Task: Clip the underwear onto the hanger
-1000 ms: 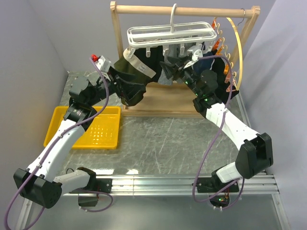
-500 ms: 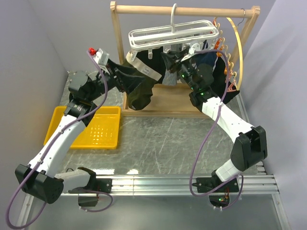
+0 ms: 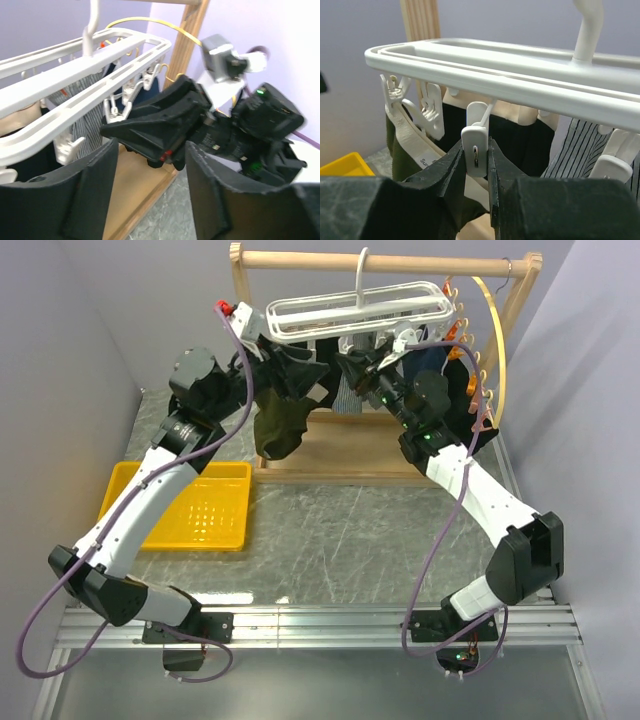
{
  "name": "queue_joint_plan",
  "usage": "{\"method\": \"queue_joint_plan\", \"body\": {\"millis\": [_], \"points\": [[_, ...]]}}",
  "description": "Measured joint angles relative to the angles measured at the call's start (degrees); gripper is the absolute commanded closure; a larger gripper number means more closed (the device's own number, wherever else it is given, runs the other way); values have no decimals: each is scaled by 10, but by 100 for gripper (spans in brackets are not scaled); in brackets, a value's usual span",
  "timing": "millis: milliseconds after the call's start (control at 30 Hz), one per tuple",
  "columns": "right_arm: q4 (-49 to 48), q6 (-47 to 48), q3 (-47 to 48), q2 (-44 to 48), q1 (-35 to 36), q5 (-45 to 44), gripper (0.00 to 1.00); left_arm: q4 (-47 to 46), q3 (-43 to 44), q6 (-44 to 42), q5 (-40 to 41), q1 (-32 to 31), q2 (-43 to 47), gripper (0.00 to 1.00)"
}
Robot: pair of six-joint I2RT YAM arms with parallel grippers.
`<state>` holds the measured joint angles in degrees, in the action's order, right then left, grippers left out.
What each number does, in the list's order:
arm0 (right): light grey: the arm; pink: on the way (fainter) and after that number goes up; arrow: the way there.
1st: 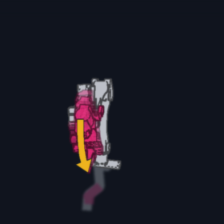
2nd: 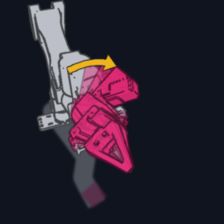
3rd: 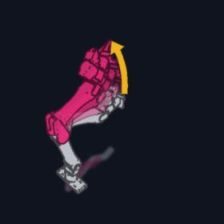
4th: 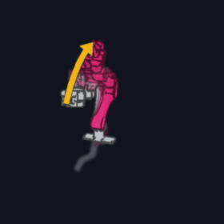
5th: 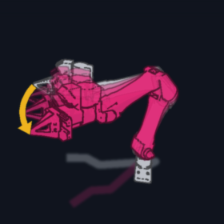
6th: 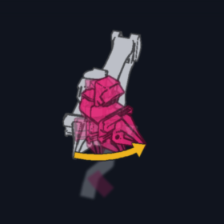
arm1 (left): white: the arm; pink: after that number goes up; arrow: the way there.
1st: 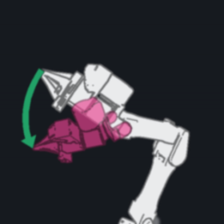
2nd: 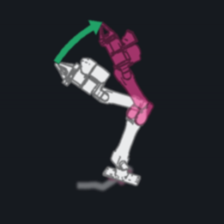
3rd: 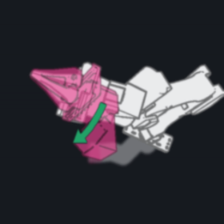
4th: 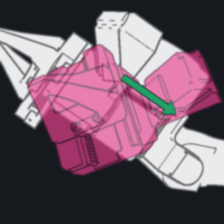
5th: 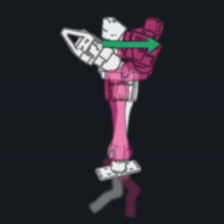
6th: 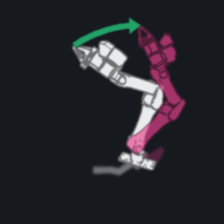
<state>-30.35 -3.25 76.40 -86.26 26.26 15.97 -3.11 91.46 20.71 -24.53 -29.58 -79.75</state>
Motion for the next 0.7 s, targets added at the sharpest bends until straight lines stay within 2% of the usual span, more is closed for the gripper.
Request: {"method": "queue_joint_plan", "body": {"millis": [67,333,467,700], "points": [[8,3,0,9,3,1,100,10,10,-1,22,-10,-7,41],[29,14,8,20,15,1,100,55,96,19,101,-39,-85,34],[39,17,14,20,17,-1,100,78,138,40,114,-39,-123,34],[49,21,16,21,17,-1,100,100,157,54,118,-42,-146,34]]}}
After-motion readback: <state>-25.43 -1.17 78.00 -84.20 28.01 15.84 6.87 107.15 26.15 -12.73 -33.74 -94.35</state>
